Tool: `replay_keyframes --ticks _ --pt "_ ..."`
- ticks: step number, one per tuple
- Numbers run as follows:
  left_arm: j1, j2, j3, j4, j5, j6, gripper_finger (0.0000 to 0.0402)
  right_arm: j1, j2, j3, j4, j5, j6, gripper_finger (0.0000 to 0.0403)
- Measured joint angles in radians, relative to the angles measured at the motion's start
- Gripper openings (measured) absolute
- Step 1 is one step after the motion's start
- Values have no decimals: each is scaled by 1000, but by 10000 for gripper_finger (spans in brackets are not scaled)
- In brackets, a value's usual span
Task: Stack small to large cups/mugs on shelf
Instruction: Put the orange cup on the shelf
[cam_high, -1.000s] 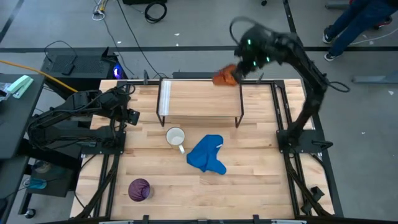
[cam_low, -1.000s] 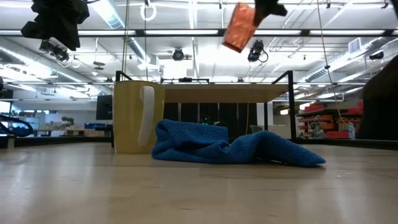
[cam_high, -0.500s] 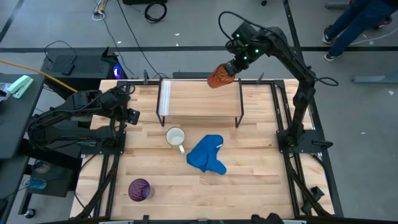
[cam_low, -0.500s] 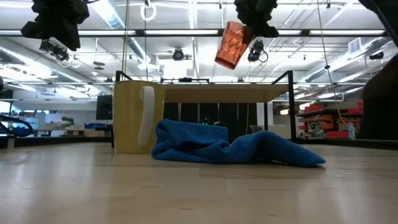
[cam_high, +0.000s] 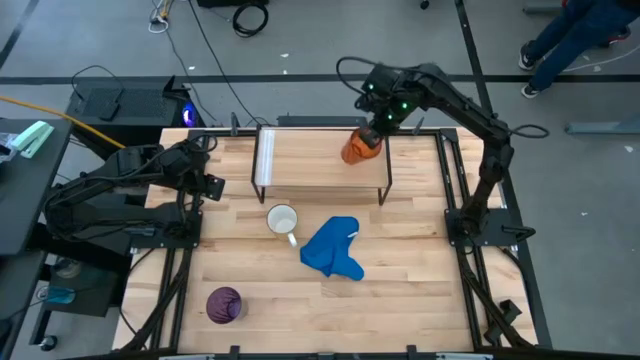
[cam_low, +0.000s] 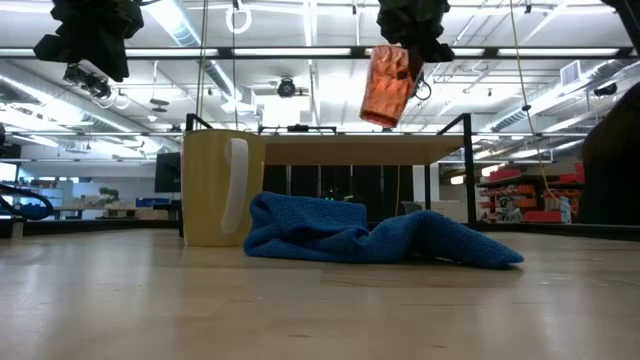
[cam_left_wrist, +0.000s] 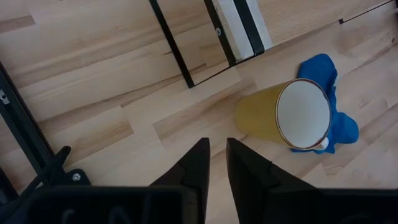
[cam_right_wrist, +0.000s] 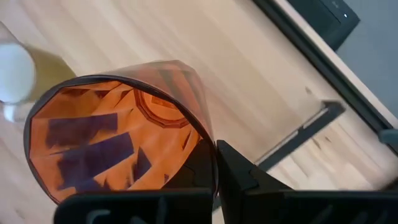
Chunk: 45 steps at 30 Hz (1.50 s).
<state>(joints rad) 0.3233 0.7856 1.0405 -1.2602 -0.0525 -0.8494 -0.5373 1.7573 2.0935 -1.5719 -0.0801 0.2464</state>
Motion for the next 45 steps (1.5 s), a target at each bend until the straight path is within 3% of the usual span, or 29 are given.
replay_keyframes --ticks 9,24,30,45 --pt "0 0 0 0 0 8 56 11 -19 -37 1 82 -14 6" --pt "0 0 0 0 0 8 55 10 -18 -37 1 109 -74 6" --pt "0 0 0 0 0 7 55 11 -18 -37 1 66 -66 6" --pt "0 0 0 0 1 7 56 -40 -32 -38 1 -59 196 6"
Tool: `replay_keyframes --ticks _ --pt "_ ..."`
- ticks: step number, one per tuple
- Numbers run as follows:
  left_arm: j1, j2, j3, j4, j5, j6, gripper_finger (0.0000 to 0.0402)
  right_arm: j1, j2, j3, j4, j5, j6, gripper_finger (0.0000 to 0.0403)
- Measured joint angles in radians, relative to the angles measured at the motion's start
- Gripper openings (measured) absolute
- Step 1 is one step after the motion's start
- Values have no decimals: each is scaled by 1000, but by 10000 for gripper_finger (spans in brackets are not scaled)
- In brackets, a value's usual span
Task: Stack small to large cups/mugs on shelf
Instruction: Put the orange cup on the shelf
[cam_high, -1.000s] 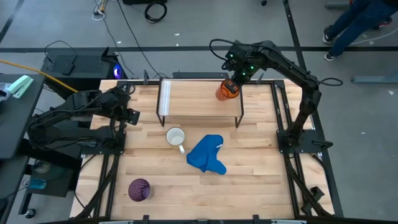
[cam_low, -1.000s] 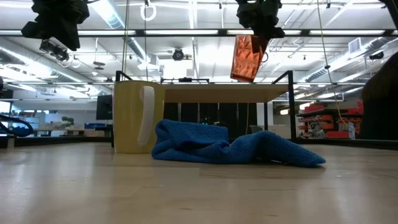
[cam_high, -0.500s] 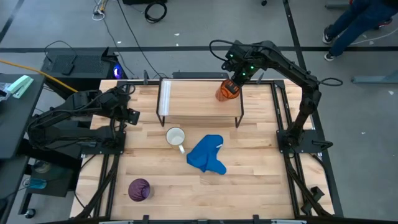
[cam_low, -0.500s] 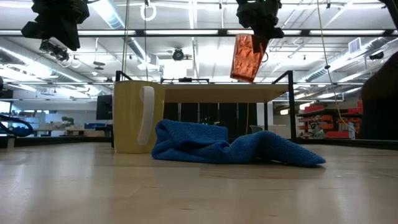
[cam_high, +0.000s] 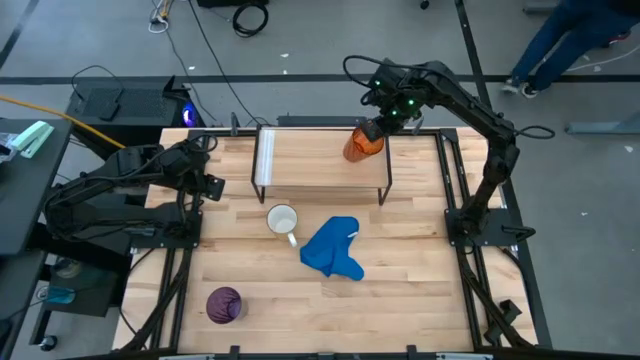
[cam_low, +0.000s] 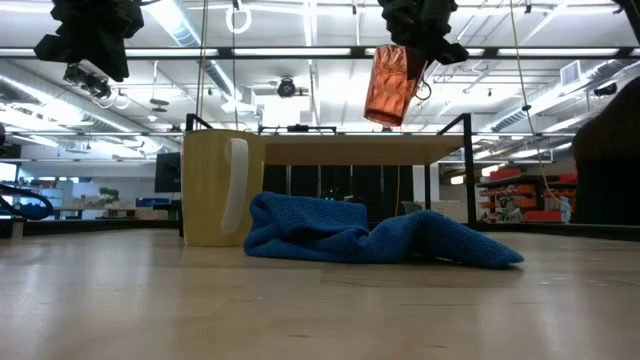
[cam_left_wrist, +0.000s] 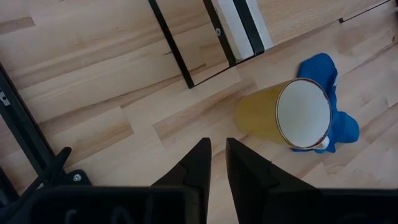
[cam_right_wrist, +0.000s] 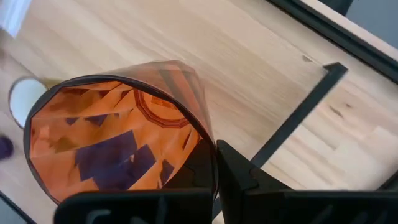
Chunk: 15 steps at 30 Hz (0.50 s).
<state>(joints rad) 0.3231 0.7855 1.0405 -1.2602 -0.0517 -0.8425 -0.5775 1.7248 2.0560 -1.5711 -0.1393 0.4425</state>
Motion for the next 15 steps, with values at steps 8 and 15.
replay_keyframes --ticks 8,15 --pt "0 0 0 0 0 12 60 -58 -7 0 0 8 145 6" --pt "0 0 0 0 0 26 51 -55 -7 0 0 1 236 6"
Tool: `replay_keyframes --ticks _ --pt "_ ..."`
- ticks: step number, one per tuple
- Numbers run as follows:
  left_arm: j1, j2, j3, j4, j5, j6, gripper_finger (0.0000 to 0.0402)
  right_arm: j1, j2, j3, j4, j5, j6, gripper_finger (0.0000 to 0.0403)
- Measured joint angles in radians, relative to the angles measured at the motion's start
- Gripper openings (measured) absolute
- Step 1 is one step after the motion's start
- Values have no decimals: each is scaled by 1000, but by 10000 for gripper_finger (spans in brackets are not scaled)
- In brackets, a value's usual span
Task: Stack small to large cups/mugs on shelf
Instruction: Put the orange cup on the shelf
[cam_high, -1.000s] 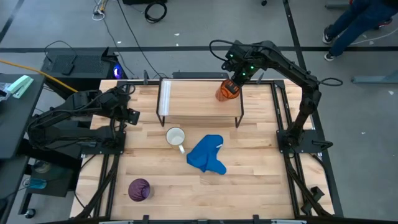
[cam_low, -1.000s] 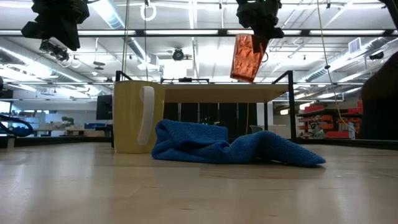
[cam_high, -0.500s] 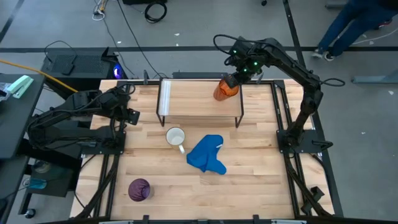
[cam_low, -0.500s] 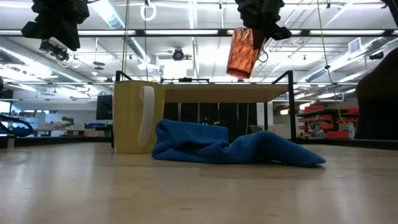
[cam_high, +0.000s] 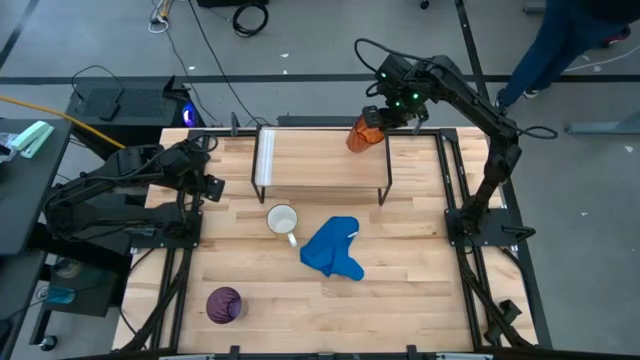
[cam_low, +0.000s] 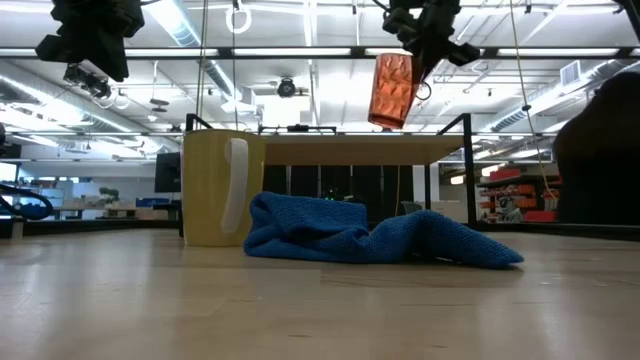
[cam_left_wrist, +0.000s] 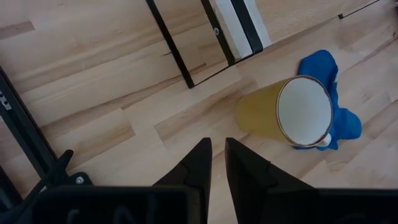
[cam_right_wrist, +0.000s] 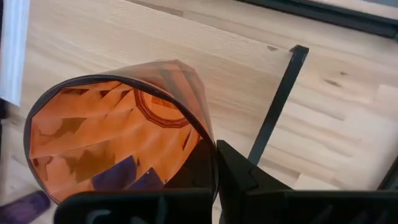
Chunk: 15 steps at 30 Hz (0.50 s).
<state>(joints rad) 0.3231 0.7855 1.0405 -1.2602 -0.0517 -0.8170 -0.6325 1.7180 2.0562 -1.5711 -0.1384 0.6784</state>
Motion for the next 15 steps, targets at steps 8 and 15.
replay_keyframes --ticks 8,15 --pt "0 0 0 0 0 23 58 30 -7 -37 3 29 25 6" --pt "0 0 0 0 0 28 54 40 -43 -125 0 28 32 6"
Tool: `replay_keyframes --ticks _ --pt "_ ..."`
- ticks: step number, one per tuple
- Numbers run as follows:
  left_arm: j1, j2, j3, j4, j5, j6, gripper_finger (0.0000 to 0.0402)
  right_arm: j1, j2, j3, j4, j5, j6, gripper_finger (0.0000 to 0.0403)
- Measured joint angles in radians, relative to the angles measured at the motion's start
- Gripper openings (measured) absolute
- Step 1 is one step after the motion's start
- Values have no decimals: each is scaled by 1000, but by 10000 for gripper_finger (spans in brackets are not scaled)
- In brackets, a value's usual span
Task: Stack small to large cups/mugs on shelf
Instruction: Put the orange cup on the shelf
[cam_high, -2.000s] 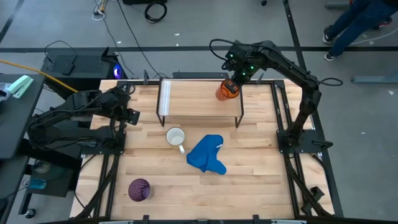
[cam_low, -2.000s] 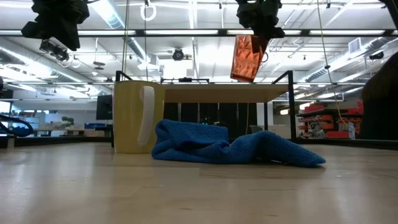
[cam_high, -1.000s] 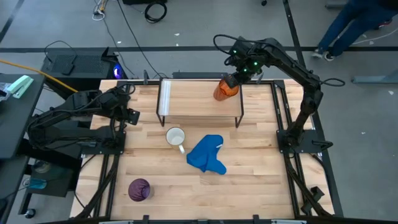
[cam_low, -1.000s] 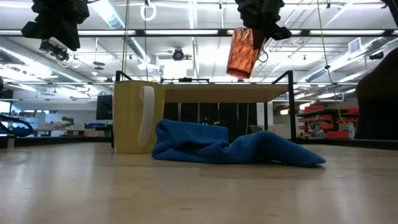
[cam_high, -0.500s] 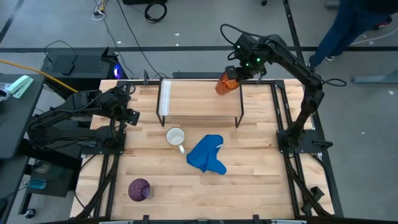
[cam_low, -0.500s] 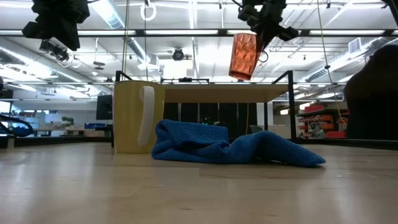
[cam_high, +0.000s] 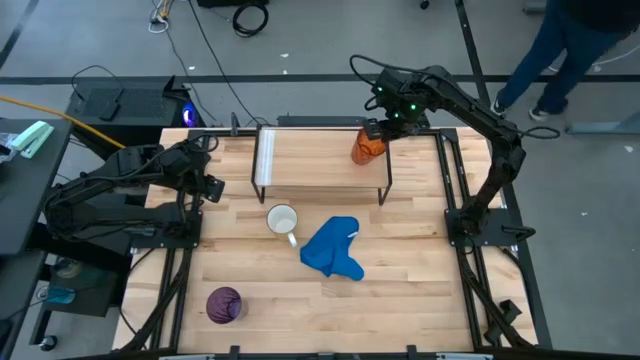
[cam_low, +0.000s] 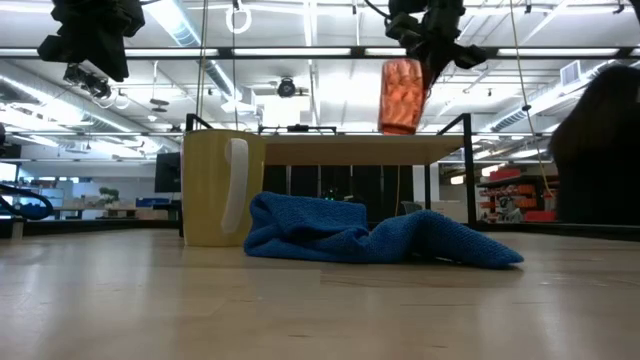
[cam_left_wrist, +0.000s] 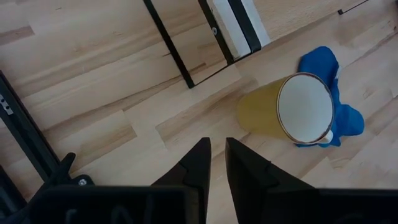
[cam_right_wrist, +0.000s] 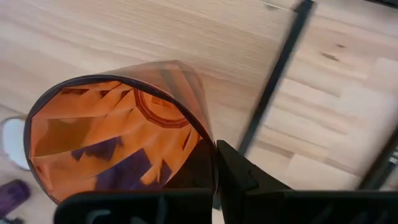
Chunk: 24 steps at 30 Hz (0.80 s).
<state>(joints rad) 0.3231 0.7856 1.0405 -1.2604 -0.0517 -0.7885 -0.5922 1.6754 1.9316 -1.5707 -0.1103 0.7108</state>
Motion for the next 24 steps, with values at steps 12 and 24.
replay_keyframes --ticks 12,24 --pt "0 0 0 0 0 0 61 -1 -87 -100 -1 35 1 6" --pt "0 0 0 1 0 -3 56 6 -46 -101 0 38 -24 8"
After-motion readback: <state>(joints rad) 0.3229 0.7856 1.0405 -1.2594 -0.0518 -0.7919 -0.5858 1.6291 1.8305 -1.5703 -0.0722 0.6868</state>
